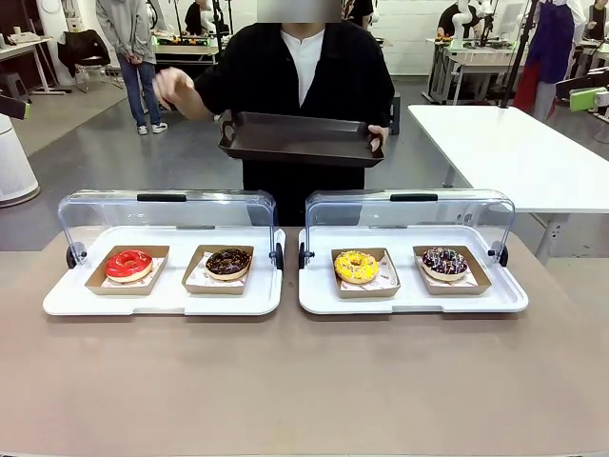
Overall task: Provide the desired donut to the person.
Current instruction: Pick up and lift the Paper togo box containing the Donut pointed at by the person.
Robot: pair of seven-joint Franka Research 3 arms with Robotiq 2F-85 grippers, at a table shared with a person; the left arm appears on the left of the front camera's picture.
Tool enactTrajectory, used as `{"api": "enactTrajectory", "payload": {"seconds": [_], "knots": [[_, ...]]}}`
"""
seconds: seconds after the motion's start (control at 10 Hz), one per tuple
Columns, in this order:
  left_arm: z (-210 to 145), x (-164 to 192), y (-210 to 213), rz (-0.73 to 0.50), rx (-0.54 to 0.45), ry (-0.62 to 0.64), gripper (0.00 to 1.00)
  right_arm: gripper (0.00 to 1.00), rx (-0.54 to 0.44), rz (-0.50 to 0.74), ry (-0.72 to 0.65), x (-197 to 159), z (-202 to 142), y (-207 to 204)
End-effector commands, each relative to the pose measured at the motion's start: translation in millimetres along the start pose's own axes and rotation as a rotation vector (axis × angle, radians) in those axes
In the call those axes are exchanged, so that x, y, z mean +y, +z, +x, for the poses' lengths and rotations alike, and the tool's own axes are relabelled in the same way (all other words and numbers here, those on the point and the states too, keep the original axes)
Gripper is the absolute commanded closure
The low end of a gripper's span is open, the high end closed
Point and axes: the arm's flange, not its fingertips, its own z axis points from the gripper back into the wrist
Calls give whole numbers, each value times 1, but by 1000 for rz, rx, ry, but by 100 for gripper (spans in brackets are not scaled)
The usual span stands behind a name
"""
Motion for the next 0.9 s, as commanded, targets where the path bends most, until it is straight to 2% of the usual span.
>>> {"api": "enactTrajectory", "payload": {"seconds": [0.0, 0.8], "knots": [[0, 0, 1, -5, -13, -12, 0, 0, -13, 1, 2, -1, 2, -2], [0, 0, 1, -5, -13, -12, 0, 0, -13, 1, 2, -1, 2, -2]]}}
